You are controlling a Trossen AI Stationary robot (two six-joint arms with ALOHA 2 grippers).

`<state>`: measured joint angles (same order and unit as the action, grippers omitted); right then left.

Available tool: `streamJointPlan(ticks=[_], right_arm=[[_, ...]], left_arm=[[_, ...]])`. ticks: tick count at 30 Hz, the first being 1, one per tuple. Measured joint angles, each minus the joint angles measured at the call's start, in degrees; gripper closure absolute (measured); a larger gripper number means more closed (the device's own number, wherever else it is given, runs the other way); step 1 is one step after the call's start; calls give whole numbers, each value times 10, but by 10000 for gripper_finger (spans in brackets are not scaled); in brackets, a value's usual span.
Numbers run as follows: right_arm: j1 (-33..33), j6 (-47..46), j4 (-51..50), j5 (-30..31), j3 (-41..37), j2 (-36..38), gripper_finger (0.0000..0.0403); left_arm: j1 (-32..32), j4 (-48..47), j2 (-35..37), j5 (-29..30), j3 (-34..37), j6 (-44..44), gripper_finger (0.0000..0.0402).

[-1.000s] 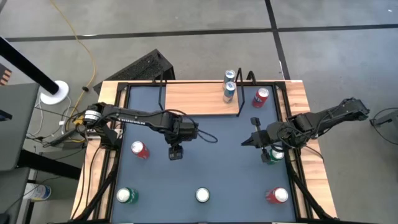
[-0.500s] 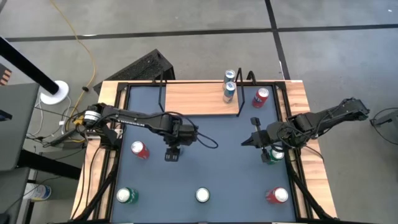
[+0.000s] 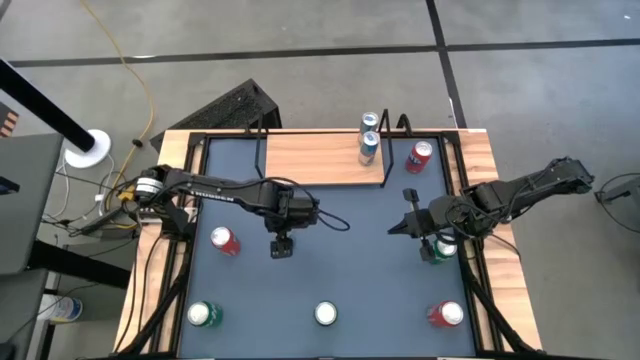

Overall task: Place canned beverage on shelf
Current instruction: Put the blue soda can on the shelf aligned with the other blue soda can

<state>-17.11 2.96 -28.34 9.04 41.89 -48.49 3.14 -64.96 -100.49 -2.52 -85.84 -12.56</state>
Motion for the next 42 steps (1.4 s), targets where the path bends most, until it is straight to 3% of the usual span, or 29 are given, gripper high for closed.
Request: streamJointPlan(ticks=[4, 11, 24, 27, 35, 39, 42], right_arm=[[0, 0, 0, 0, 0, 0, 403], [0, 0, 0, 0, 0, 0, 403], [0, 0, 0, 0, 0, 0, 403], [0, 0, 0, 0, 0, 0, 403], [0, 3, -2, 0, 0, 0, 403], [4, 5, -8, -2, 0, 0, 403], [24, 37, -12, -43, -3, 0, 403]], left_arm=[[-10, 0, 0, -22, 0, -39, 81], [-19, 1, 0, 13, 0, -105, 81], [-15, 4, 0, 33, 0, -134, 82], [-16, 4, 0, 34, 0, -134, 96], [-16, 0, 1, 33, 0, -130, 179], [-16, 0, 1, 33, 0, -105, 181], [-16, -1, 1, 36, 0, -83, 181]])
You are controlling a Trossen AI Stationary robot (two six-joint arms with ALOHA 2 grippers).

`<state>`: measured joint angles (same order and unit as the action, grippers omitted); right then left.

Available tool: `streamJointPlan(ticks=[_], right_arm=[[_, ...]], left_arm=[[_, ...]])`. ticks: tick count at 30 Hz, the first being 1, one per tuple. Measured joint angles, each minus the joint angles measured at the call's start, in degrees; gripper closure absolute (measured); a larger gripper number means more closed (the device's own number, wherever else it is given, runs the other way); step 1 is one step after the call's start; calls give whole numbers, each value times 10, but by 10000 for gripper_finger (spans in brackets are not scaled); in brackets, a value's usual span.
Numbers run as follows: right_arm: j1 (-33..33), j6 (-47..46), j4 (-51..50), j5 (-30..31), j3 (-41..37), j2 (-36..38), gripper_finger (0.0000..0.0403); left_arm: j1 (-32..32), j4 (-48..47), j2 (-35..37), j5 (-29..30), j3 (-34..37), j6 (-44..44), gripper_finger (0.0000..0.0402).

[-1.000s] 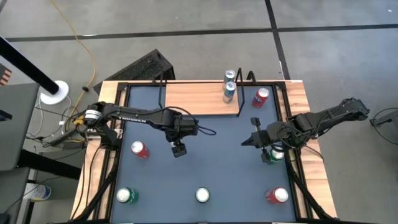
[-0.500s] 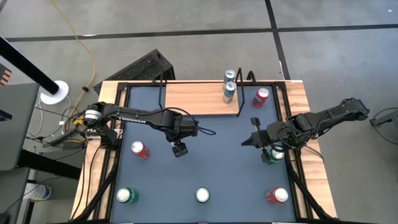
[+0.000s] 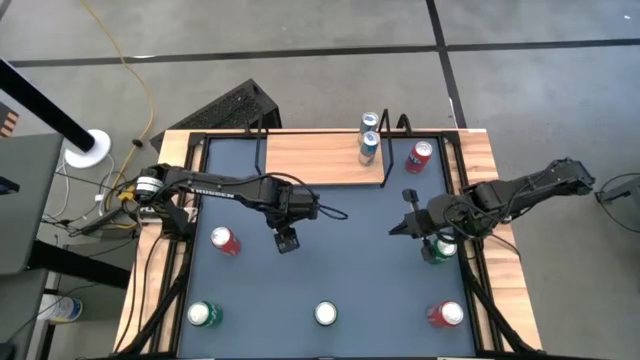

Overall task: Place canned beverage on shelf
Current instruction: Put the blue soda can on the shelf aligned with the other blue soda can

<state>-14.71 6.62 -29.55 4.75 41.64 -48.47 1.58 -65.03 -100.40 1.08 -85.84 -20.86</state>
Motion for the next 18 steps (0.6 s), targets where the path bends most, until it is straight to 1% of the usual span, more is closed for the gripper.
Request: streamJointPlan(ticks=[3, 6, 9, 11, 13, 18], right_arm=[[40, 43, 41, -59, -27, 16, 403], [85, 63, 120, -65, -64, 41, 403], [131, 68, 159, -84, -102, 55, 403], [156, 68, 157, -107, -113, 62, 403], [171, 54, 142, -111, -113, 71, 403], [174, 39, 112, -111, -109, 113, 403]], left_arm=[[0, -5, 2, 3, 0, 23, 179], [-1, -23, 11, 13, 0, 38, 178], [0, -48, 28, 34, -14, 37, 179], [0, -50, 38, 37, -23, 43, 179], [0, -50, 49, 42, -30, 51, 179], [-7, -44, 62, 49, -64, 70, 179]])
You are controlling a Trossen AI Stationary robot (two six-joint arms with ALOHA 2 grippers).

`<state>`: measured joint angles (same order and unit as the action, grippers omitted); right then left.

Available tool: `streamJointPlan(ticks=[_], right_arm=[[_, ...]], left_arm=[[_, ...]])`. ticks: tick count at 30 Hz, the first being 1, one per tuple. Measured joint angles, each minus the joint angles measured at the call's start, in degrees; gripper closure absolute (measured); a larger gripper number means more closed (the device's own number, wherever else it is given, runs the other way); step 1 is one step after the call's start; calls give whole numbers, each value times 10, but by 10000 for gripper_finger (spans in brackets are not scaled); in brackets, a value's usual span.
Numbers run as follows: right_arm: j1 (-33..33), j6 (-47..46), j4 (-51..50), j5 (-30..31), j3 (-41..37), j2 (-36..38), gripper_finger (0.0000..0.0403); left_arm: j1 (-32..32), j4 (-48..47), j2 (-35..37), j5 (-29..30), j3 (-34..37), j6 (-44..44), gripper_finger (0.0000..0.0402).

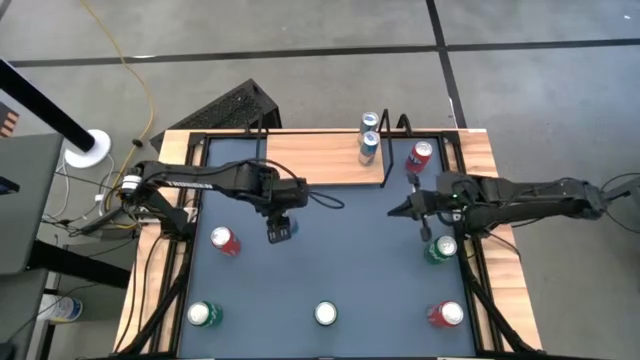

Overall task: Place canned beverage on shelf
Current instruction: Put the blue soda can on the shelf aligned with the other blue soda can

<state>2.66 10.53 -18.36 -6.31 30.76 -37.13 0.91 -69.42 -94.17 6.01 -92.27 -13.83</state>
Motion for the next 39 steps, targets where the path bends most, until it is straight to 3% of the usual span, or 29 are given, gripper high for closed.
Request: streamJointPlan(ticks=[7, 16, 32, 39], right_arm=[[16, -47, 5, 38, 55, 72, 403], [56, -47, -69, 34, 144, 75, 403], [104, -45, -101, 34, 150, 83, 403], [106, -45, -98, 33, 150, 82, 403]], left_arm=[[-22, 4, -2, 0, -21, 34, 178], [-84, 58, -5, -12, -49, 68, 178], [-173, 161, -7, -54, -87, 138, 178], [-202, 196, -48, -44, -88, 172, 177]])
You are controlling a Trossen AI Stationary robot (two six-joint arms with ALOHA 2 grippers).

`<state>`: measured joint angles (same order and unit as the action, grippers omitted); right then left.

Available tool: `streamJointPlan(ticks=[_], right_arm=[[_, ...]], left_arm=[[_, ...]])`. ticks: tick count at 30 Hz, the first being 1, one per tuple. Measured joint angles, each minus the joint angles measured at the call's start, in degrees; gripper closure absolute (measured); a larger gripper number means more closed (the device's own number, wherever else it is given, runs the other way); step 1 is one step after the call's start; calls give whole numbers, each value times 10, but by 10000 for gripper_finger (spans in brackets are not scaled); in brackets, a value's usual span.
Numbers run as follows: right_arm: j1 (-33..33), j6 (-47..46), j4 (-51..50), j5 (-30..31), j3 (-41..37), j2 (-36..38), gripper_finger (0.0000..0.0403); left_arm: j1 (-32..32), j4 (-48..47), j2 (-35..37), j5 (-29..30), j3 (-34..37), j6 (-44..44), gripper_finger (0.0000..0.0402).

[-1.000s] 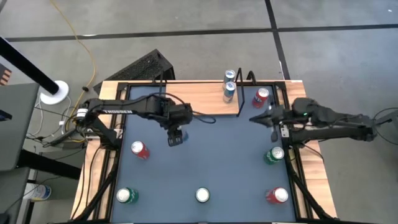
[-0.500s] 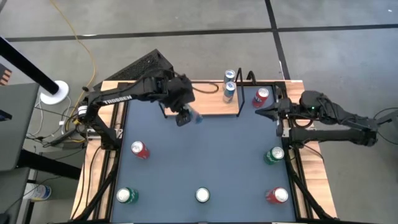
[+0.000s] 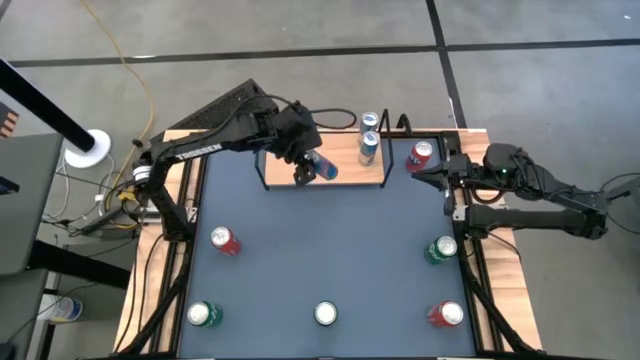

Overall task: Place canned beverage on shelf
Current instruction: Put the blue soda can on the shelf aligned with the other blue soda can

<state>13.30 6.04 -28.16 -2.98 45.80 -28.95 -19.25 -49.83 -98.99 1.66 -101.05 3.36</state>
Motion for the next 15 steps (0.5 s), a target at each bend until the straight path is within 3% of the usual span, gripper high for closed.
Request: streamJointPlan(ticks=[5, 13, 15], right_arm=[[0, 0, 1, -1, 0, 0, 403], [0, 0, -3, -1, 0, 0, 403], [0, 0, -5, -1, 0, 0, 403]], left_arm=[[-14, -26, -61, -8, -70, 12, 177], [2, -155, -200, -15, -313, 8, 177], [9, -171, -221, -14, -339, 7, 177]])
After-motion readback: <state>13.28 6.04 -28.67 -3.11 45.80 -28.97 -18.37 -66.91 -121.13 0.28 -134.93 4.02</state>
